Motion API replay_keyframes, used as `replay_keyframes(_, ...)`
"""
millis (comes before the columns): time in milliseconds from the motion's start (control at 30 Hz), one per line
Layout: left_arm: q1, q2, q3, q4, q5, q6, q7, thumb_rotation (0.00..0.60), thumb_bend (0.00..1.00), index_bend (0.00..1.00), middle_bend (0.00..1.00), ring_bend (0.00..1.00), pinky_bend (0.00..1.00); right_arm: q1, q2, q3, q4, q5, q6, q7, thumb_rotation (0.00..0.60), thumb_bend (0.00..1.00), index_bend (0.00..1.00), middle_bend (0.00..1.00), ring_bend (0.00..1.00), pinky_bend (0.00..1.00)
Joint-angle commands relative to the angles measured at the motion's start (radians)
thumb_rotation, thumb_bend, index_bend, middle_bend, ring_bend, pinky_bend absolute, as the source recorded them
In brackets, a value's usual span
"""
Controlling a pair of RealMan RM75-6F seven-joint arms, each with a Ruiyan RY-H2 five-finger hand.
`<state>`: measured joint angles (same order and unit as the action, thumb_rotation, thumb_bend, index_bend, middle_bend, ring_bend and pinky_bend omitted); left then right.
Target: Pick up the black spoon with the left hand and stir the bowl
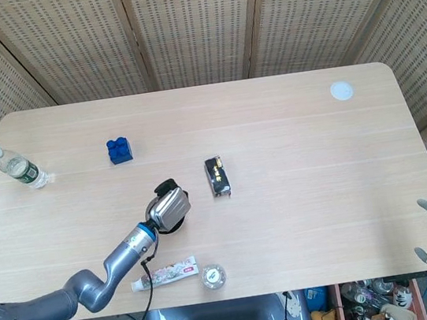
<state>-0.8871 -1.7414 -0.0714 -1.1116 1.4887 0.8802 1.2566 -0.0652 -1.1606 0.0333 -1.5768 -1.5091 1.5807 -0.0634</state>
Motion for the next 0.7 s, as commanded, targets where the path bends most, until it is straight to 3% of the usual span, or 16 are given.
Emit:
replay_keyframes(33,0.001,0.005,0.002,0.005,-0.003,0.006,-0.006,0.600,0.43,0.65,0.81,0.74,0.75,-0.001,0.001,0.000,-0.002,-0.001,0.002,-0.003,0.600,0.20,0.22,0.11,0.00,0.00)
replay_keyframes(700,0.060,0.132,0.080,-0.165,0.008,0.035,-0.037,0.600,0.43,0.64,0.81,0.74,0.75,0.007,-0.002,-0.002,-0.013,-0.021,0.001,-0.012,0.600,0.20,0.22,0.11,0.00,0.00)
